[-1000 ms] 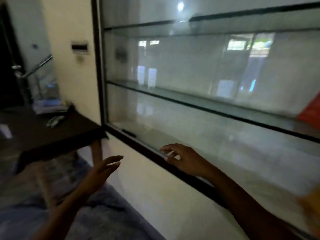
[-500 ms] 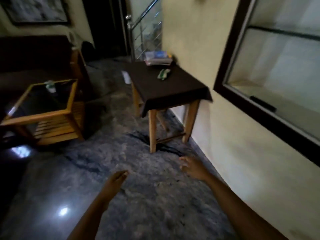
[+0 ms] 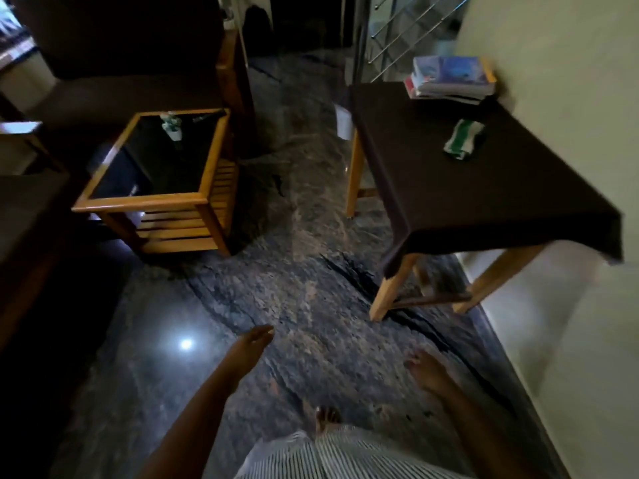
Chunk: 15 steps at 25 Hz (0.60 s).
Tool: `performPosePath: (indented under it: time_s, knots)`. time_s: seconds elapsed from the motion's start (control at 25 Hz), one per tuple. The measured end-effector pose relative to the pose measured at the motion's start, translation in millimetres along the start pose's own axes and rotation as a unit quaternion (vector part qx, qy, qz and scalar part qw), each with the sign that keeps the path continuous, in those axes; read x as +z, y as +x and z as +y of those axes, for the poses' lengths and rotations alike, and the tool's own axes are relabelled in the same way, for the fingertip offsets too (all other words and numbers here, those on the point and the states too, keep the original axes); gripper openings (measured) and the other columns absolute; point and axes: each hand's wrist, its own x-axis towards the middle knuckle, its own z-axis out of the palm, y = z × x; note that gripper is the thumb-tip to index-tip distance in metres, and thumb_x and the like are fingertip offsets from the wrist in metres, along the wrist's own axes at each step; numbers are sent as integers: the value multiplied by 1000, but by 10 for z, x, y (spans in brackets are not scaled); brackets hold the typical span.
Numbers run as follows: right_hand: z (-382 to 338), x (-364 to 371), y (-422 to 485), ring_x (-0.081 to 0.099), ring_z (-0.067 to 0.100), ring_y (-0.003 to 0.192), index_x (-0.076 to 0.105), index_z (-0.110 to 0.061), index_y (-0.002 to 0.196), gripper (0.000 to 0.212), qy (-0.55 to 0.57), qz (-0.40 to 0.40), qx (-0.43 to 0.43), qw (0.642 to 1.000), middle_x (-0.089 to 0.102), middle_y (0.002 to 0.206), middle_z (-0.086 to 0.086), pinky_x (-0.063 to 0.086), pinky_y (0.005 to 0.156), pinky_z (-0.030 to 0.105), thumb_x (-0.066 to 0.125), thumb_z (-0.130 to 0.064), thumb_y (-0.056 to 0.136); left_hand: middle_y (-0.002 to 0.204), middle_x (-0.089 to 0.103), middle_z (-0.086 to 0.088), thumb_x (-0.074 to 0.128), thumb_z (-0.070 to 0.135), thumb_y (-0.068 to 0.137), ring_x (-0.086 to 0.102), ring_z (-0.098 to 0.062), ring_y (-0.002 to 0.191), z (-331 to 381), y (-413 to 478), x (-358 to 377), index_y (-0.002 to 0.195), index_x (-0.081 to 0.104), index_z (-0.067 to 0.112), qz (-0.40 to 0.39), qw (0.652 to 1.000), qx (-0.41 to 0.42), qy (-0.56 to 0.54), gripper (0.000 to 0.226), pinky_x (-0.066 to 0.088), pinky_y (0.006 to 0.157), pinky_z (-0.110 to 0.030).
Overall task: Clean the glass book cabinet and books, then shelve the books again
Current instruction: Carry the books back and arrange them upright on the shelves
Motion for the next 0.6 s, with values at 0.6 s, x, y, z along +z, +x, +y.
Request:
performPosePath:
  time_s: [0.6]
  knots:
    - [-4059, -1831, 2780, 44, 21, 125, 47, -18, 132, 35, 264, 113, -78, 955, 44, 139, 7, 42, 92, 33, 47, -20, 97, 100, 63, -14, 47, 14, 97, 55, -15, 75, 2833, 4153, -867, 104, 61, 12, -93, 991, 88, 39, 15, 45, 60, -22]
